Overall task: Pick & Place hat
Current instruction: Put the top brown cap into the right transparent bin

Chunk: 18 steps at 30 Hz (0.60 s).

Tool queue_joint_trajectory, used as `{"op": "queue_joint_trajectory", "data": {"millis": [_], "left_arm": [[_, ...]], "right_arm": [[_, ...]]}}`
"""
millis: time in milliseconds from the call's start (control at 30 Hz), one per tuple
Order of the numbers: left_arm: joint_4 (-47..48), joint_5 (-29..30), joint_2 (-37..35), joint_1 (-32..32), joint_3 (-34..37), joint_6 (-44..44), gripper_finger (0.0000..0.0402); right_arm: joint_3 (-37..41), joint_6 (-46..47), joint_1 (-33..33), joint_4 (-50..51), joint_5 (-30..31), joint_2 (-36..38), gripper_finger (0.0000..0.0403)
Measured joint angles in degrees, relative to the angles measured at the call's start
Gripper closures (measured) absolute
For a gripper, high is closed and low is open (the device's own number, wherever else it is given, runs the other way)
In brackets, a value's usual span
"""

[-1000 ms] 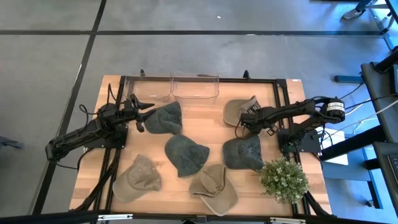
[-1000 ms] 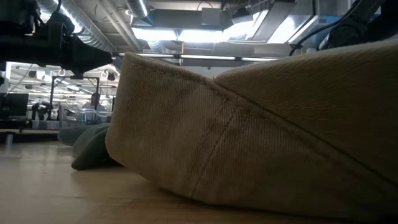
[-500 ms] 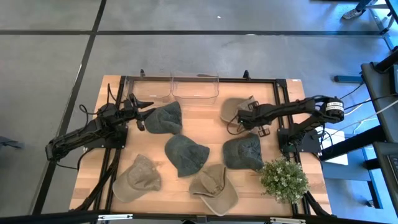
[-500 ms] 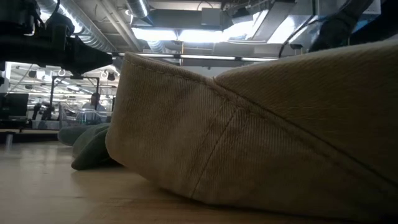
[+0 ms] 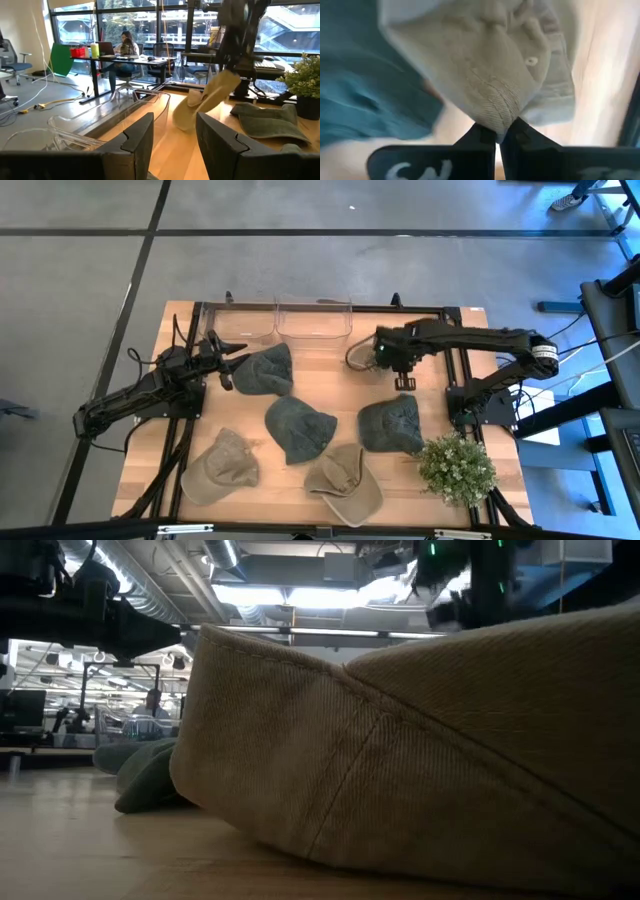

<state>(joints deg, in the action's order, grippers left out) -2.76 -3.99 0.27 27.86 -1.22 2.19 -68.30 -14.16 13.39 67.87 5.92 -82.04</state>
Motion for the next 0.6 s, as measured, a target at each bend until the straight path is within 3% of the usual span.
{"op": "queue_joint_trajectory", "data": {"millis": [167,400,500,600], "left_arm": [[0.0,0.0,0.0,0.0,0.0,0.0,0.0258],[0.0,0.0,0.0,0.0,0.0,0.0,0.0258],[0.0,0.0,0.0,0.0,0.0,0.0,0.0258],[0.0,0.0,0.0,0.0,0.0,0.0,0.0258]], "right_arm": [[-11.0,6.2,0.0,0.4,-10.8,0.4,0.0396],[-22.1,9.8,1.8,-6.7,-23.2,0.5,0.0397],[-25.8,13.7,3.3,-10.3,-22.8,0.5,0.0397],[-28.3,17.2,5.0,-15.0,-16.5,0.5,0.0397]]}}
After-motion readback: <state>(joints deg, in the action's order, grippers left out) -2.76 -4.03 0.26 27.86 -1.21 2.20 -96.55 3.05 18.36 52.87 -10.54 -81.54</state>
